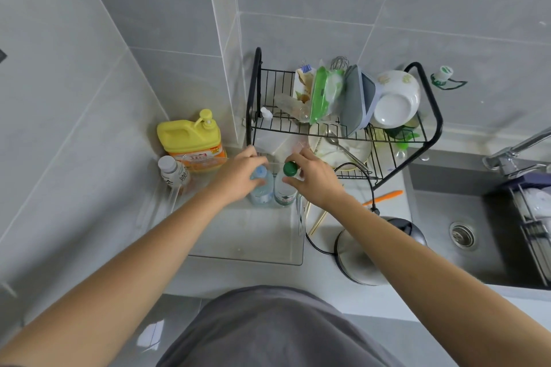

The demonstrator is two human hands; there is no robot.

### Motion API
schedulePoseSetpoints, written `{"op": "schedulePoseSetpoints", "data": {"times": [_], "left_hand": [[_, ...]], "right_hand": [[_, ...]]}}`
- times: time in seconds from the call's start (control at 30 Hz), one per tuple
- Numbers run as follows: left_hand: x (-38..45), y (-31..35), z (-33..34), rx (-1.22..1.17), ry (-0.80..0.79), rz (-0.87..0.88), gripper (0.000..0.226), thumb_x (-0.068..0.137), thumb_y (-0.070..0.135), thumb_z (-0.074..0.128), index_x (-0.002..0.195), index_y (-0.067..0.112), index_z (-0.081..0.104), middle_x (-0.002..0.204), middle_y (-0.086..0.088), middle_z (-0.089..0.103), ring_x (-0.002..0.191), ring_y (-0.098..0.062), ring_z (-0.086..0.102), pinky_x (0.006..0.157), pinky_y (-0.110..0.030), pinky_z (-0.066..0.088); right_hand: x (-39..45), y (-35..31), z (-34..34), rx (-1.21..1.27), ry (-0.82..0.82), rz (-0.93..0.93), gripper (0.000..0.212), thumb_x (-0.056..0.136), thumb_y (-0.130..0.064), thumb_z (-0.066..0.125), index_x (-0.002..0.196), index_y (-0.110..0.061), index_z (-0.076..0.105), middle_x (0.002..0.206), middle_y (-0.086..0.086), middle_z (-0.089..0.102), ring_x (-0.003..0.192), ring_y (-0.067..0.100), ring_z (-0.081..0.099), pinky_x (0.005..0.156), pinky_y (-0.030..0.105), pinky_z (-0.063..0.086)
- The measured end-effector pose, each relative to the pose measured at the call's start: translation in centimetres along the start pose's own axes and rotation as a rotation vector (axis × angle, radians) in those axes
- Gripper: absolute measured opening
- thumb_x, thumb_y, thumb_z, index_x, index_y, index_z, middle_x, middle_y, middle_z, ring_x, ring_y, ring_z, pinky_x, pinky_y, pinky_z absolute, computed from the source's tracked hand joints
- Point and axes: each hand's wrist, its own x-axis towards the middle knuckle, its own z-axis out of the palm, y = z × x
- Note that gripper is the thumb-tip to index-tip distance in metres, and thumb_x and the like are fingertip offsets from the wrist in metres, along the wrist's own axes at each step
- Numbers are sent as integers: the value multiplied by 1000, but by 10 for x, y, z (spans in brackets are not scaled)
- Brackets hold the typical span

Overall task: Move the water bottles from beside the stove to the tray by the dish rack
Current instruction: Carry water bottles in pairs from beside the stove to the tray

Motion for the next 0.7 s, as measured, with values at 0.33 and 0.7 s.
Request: {"op": "schedulePoseSetpoints", "data": {"times": [0.33, 0.7], "left_hand": [[1, 15, -7, 174, -15, 37, 50, 92, 31, 79, 136, 16, 59, 119, -10, 71, 100, -33, 69, 69, -32, 39], [1, 14, -7, 171, -4, 27, 35, 90, 31, 80, 106, 12, 55, 91, -9, 67, 85, -35, 65, 65, -41, 49]], "right_hand": [[9, -9, -15, -211, -45, -94, 31, 97, -26, 73, 120, -13, 58, 115, 6, 55, 94, 35, 60, 66, 37, 42], [5, -19, -9, -185, -33, -75, 33, 92, -18, 77, 119, -12, 58, 114, 8, 55, 103, 35, 60, 82, 45, 53]]}}
